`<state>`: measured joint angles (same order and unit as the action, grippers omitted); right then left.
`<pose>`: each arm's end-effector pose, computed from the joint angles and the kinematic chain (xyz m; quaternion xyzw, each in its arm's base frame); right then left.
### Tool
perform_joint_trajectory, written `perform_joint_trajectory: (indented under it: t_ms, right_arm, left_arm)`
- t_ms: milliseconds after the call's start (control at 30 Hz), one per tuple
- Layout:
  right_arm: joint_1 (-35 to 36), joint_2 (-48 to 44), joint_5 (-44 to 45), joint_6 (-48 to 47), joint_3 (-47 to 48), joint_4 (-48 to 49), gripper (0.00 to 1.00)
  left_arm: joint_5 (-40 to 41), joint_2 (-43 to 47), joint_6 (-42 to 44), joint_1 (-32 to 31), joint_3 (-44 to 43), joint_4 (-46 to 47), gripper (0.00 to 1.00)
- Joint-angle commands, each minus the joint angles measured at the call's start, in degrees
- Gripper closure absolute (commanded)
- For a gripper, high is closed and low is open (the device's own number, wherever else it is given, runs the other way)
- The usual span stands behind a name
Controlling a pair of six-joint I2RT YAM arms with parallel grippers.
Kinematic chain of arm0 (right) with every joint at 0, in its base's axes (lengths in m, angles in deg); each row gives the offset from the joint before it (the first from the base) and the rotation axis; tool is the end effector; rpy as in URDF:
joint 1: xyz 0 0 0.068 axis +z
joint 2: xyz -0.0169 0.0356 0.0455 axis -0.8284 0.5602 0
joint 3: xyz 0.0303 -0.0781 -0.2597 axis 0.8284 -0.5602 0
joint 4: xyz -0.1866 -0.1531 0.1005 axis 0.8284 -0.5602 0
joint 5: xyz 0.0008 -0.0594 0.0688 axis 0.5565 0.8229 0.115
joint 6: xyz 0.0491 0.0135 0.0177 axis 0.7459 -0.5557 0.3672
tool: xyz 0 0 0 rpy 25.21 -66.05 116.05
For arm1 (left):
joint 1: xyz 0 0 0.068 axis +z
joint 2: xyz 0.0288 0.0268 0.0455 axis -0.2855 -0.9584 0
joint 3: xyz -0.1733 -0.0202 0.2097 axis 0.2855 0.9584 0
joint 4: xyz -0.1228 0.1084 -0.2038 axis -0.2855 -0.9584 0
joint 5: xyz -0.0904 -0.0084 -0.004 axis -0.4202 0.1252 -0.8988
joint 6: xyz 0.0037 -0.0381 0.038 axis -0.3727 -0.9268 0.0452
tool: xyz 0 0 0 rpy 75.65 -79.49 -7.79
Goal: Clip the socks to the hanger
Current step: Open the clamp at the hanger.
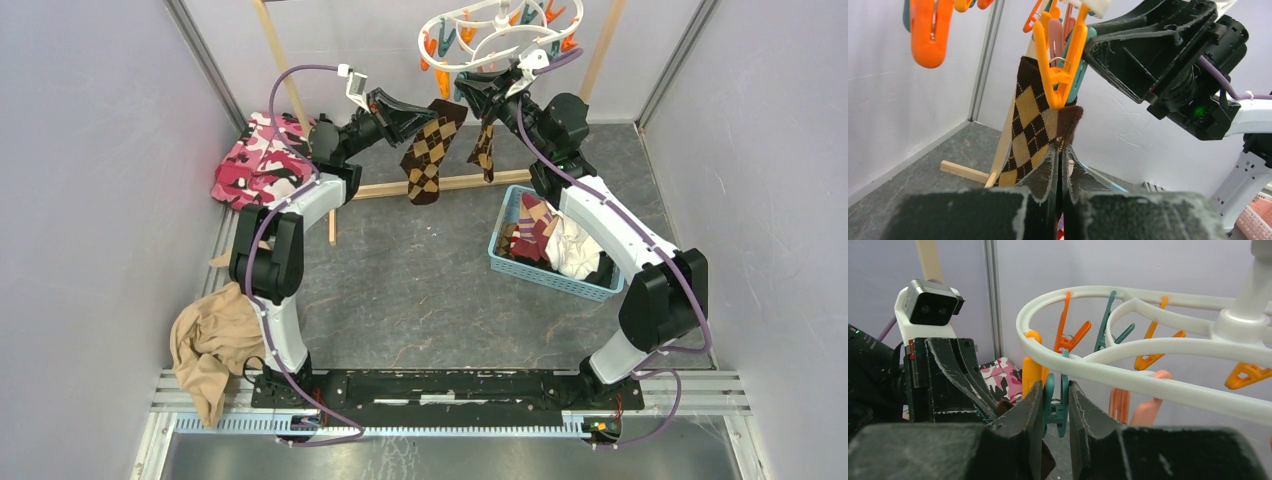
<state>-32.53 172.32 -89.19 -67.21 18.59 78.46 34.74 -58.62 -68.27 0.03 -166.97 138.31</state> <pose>0.3478 0.1643 0.4286 -0.2366 0.5236 0.2982 0.7622 0.4039 -0.1483 0.3460 0.2435 0.4780 -0.6120 0.5811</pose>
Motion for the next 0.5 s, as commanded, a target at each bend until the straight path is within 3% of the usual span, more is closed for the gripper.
perform_joint_trajectory:
  t_ms: [0,467]
  right_arm:
    - [-0.11,-2.12,-1.29,1.85,2.0,1.59,0.91]
    - [-0.5,-1.63,-1.51,2.94,1.49,1.83,0.91]
  left_arm:
    - [1.58,-1.0,0.98,-0.49,-2.9,-3.22,0.98]
    - [11.49,1.39,3.04,-2.62,0.54,-4.9,0.98]
